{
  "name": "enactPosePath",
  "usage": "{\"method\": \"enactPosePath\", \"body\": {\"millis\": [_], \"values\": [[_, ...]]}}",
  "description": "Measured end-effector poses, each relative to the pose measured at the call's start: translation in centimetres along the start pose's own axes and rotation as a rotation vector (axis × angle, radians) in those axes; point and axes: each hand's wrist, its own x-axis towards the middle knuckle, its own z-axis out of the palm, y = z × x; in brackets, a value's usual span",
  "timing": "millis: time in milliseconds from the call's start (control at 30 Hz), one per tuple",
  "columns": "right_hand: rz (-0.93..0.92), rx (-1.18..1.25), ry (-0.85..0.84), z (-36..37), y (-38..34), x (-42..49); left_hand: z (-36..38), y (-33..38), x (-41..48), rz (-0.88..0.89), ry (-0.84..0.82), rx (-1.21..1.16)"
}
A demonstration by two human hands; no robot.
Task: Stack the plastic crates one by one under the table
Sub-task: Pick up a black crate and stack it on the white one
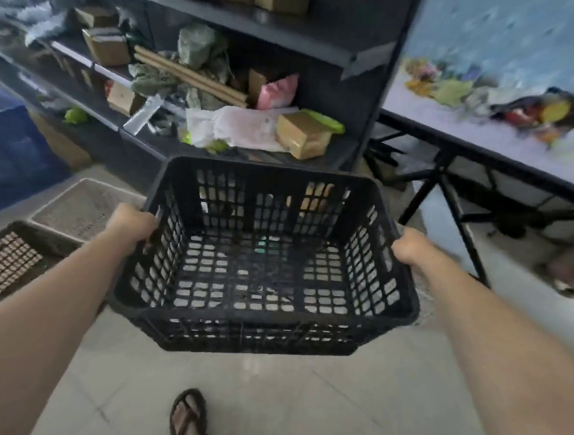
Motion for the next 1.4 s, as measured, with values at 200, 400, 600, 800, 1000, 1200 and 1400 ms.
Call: {"method": "enactPosePath", "body": {"millis": [200,400,600,800,1000,1200,1400], "values": [[0.127,0.078,0.119,-6.3,19.4,-6.2,11.2,6.4,-10.8,0.144,-0.127,0.006],[0.204,0.156,0.216,-10.9,29.4,-8.7,18.0,13.3,-16.3,0.276,-0.210,0.074],[0.320,0.271,0.312,-12.1,35.0,-5.8,24.8,20.4,-16.3,0.379,-0.314,0.108],[0.391,0.283,0.353,-15.3,36.7,3.1,33.7,27.9,-11.5,0.432,-0.379,0.157],[0.454,0.282,0.370,-17.8,37.3,12.9,41.1,36.8,-6.4,0.483,-0.403,0.144],[0.500,0.313,0.330,-18.7,38.6,21.6,48.2,43.4,-1.3,0.439,-0.461,0.182],[0.507,0.353,0.283,-20.5,40.7,33.7,57.3,47.3,3.4,0.292,-0.463,0.210]]}}
